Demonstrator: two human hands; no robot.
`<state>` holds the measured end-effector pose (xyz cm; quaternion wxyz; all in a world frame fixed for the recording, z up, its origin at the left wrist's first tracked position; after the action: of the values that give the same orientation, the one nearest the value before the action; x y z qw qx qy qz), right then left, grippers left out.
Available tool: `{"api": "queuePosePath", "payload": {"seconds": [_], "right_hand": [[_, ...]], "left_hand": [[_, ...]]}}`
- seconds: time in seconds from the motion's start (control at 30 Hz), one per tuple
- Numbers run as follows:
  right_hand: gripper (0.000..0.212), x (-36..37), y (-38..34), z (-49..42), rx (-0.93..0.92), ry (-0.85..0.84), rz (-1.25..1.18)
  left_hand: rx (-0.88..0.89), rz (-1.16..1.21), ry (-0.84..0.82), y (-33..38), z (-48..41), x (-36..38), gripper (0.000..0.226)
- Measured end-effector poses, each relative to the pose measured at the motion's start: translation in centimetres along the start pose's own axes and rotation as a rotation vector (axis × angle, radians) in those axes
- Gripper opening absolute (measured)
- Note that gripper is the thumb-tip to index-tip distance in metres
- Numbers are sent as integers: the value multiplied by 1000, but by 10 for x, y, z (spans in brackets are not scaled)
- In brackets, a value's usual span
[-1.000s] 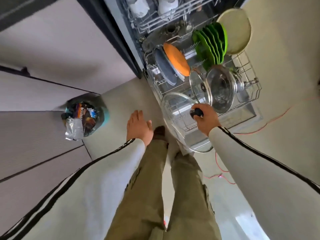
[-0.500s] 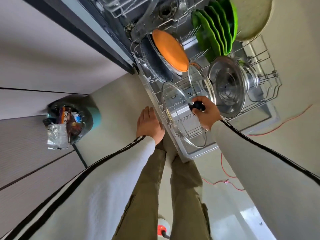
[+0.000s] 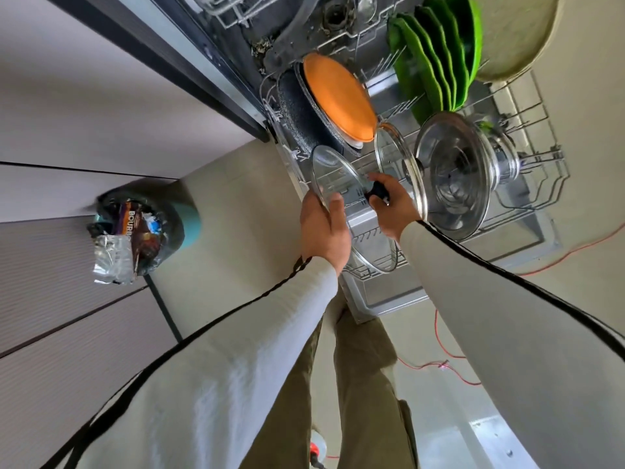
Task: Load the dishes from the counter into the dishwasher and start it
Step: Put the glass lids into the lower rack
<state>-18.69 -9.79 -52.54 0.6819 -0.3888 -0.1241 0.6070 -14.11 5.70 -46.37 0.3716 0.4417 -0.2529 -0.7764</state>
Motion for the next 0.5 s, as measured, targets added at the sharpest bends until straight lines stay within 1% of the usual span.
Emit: {"api": "queuePosePath", "payload": {"seconds": [0.07, 0.13, 0.2, 0.3, 0.37, 0.43, 0.5], "right_hand": [[45, 3, 3, -5, 36, -20, 45], [54, 5, 4, -6, 79, 20, 120], [63, 5, -5, 9, 17, 97, 181], [54, 10, -12, 48, -112, 202, 182], [50, 15, -3, 69, -112, 244, 147], [50, 21, 13, 75, -83, 234, 95], [52, 25, 26, 71, -64, 193, 147]], "left_hand": [[3, -50, 21, 6, 0, 9, 51], [6, -60, 55, 14, -3, 14, 48], [19, -86, 75, 20, -7, 17, 48], [29, -182, 121, 31, -13, 18, 50], [47, -220, 127, 35, -14, 26, 50], [38, -230, 155, 28, -13, 28, 54], [20, -252, 208, 10, -14, 21, 58]]}}
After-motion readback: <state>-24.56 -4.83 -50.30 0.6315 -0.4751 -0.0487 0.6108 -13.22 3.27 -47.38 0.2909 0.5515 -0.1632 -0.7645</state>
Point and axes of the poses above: each hand's wrist, its own z-axis away from the middle knuckle, its own x-axis out of the palm, y = z × x, the point moved 6 cm from there along -z, towards the middle knuckle, and after that the axes turned 1 degree about -z, right-handed, at the moved point
